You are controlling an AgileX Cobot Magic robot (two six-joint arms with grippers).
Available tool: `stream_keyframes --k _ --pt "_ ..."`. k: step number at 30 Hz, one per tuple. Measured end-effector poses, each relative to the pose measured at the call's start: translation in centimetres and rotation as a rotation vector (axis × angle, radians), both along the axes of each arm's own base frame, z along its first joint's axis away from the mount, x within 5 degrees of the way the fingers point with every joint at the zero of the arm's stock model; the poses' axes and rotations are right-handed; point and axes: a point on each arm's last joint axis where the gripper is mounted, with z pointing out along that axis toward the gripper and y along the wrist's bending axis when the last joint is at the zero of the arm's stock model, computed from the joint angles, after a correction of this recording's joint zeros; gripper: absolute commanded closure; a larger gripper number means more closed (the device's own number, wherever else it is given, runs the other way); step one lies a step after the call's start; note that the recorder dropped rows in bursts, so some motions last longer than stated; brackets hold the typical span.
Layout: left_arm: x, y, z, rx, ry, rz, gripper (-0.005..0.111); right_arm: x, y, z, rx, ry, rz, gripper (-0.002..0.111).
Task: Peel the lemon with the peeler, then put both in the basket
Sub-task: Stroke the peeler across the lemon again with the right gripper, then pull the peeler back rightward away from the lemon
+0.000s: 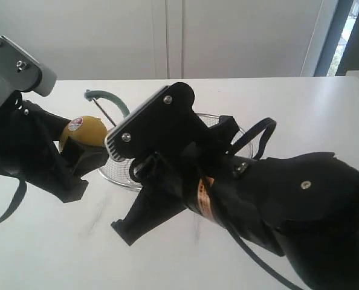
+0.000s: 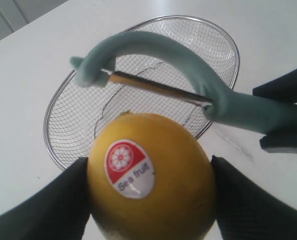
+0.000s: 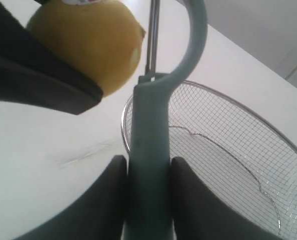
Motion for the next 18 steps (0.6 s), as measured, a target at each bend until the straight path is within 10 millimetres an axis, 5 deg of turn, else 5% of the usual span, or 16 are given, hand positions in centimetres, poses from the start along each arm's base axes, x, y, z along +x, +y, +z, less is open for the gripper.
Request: stream_keyframes --k 8,18 --pt "0.0 0.0 0.0 0.000 0.000 0.000 0.107 -2.1 0.6 0.9 0.007 -0.057 0.018 0.108" --pt "0.0 0.0 0.0 0.000 0.000 0.000 0.107 -3.4 -3.6 5.2 -0.007 -0.221 -0.226 0.108"
